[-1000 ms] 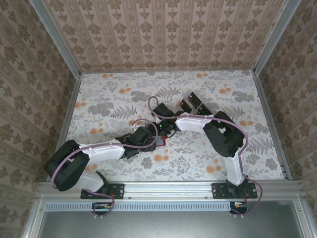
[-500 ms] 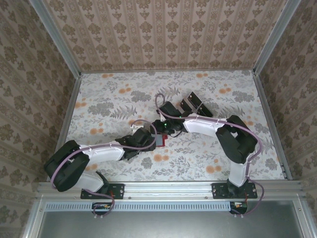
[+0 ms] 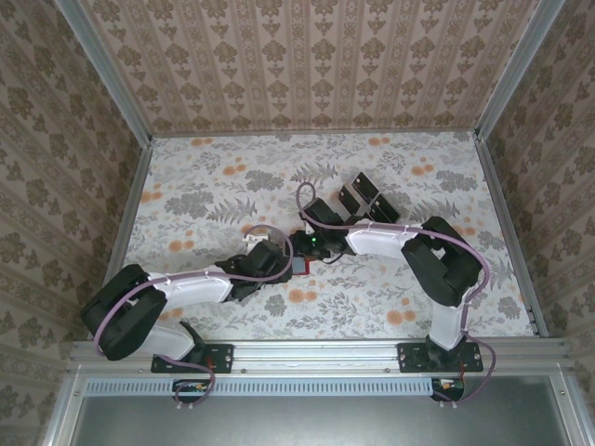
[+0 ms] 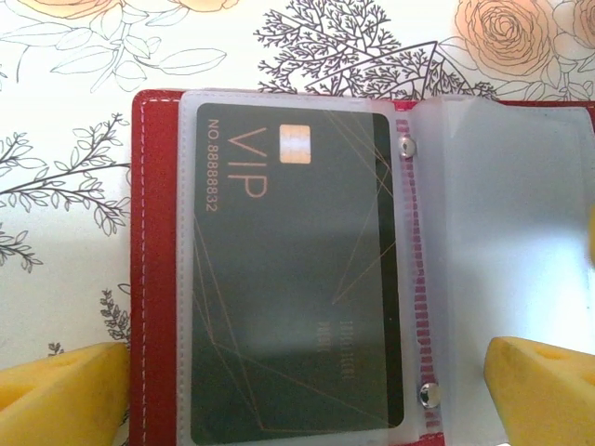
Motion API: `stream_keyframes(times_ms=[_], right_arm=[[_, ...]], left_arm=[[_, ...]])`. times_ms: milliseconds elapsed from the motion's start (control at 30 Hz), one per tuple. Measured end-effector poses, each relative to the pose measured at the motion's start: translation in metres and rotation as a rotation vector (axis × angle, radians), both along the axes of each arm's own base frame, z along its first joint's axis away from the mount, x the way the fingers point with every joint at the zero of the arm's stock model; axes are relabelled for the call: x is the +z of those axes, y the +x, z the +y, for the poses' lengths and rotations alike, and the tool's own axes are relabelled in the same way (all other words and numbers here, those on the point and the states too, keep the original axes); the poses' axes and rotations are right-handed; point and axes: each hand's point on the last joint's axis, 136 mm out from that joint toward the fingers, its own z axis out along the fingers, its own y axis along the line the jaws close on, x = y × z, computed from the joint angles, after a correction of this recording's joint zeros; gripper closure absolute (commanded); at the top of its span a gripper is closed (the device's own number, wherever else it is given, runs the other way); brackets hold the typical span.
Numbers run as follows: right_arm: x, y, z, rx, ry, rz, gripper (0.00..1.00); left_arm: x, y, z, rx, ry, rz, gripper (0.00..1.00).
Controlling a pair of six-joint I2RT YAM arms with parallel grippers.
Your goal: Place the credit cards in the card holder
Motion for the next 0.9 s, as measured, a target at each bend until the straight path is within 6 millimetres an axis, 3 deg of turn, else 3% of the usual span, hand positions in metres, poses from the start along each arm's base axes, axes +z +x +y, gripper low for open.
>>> stream_keyframes(times_ms=[700, 900], right_arm=[[-0.008, 0.003, -0.008, -0.039, -0.037, -0.006, 0.49], [-0.008, 0.005, 0.004, -0.025, -0.008, 0.005, 0.49]], left_arm=[[0.000, 0.001, 0.000, 0.007, -0.005, -0.008, 0.00], [0.001, 0.000, 0.000, 0.006, -0.009, -0.009, 0.00]])
